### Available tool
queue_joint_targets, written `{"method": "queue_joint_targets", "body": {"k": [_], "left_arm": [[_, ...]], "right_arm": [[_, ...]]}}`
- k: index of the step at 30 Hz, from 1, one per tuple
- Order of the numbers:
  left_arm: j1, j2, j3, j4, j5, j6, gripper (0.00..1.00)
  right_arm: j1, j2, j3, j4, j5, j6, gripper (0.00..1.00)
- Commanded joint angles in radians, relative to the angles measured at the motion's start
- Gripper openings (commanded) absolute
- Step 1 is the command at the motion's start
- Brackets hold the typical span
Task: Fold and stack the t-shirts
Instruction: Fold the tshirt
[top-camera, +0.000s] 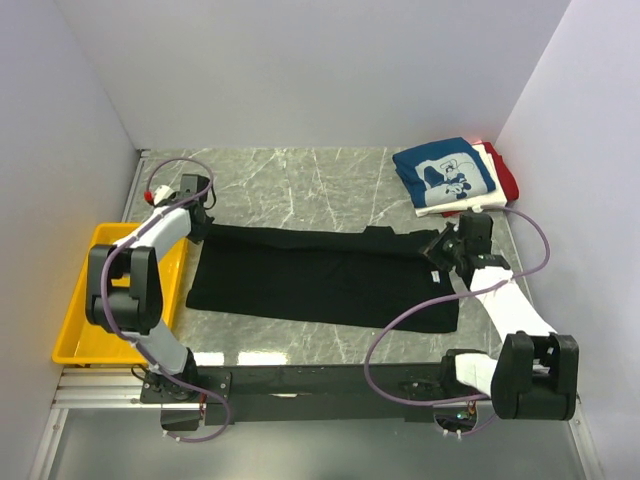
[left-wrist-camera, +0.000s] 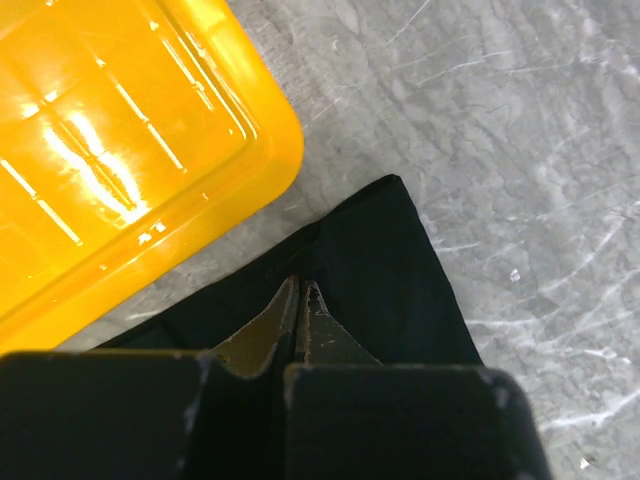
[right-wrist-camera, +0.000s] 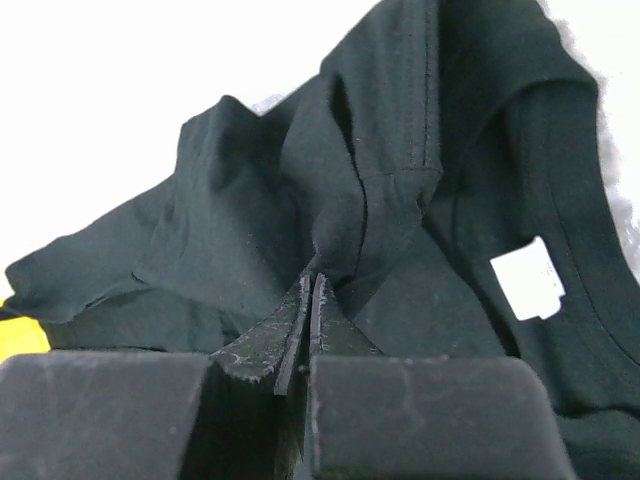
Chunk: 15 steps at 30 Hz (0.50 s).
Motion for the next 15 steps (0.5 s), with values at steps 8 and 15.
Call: {"method": "queue_joint_targets", "body": {"k": [8,15], "left_arm": [[0.007,-0.122,-0.095,0.043,0.003,-0.021,0.00],[0.021,-0.176,-0.164,0.072,0.015,-0.026,0.00]], "right_arm": [[-0.041,-0.085,-0.099,0.043,-0.043,-0.009,0.00],[-0.056,-0.103,-0.156,0.065,-0.061,-0.004,0.00]]}}
